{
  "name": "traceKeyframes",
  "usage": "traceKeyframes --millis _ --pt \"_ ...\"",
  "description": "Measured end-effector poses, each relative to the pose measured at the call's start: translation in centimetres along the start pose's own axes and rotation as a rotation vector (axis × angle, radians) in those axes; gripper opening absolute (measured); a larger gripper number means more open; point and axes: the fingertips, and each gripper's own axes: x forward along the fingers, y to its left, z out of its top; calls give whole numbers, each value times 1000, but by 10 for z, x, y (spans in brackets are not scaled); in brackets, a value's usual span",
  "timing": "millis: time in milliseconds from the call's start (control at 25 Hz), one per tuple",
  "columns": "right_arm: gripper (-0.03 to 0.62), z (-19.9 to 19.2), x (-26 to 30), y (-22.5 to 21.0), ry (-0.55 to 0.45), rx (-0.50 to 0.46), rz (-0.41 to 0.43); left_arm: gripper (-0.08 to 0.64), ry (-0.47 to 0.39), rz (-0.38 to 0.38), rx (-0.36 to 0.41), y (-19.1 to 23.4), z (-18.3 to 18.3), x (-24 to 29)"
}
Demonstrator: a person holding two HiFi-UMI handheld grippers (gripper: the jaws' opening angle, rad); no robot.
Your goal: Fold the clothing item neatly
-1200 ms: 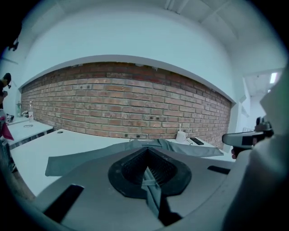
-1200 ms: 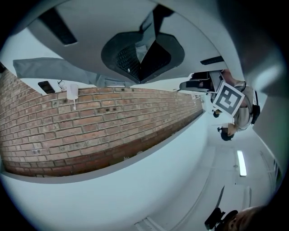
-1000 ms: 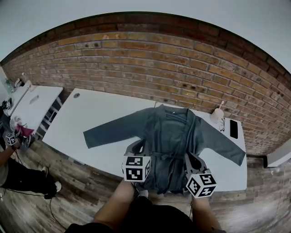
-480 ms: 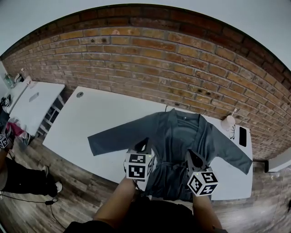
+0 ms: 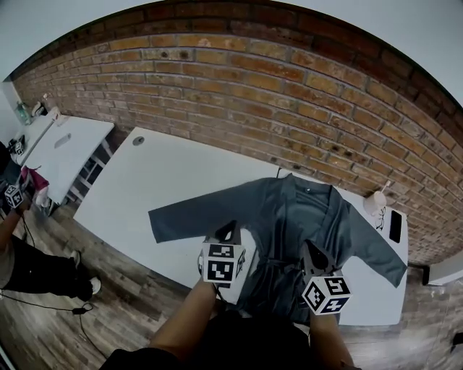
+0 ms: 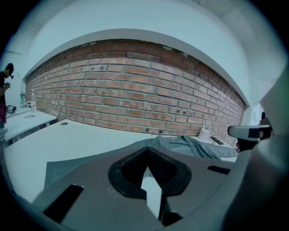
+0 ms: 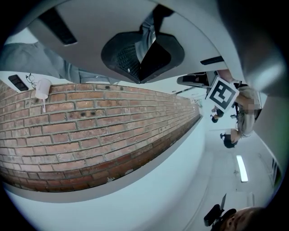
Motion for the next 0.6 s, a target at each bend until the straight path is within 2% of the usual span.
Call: traceKeyframes --millis 200,320,480,600 --pt "-9 -1 9 -8 2 51 10 0 34 126 -68 54 -21 -5" --pt "-9 -7 15 -3 20 59 25 0 113 213 -96 92 -48 -6" --pt "-9 -7 27 13 43 41 61 0 185 382 -107 152 -76 -23" --pt "-9 -8 31 19 52 -12 59 0 216 514 -107 193 -90 -41"
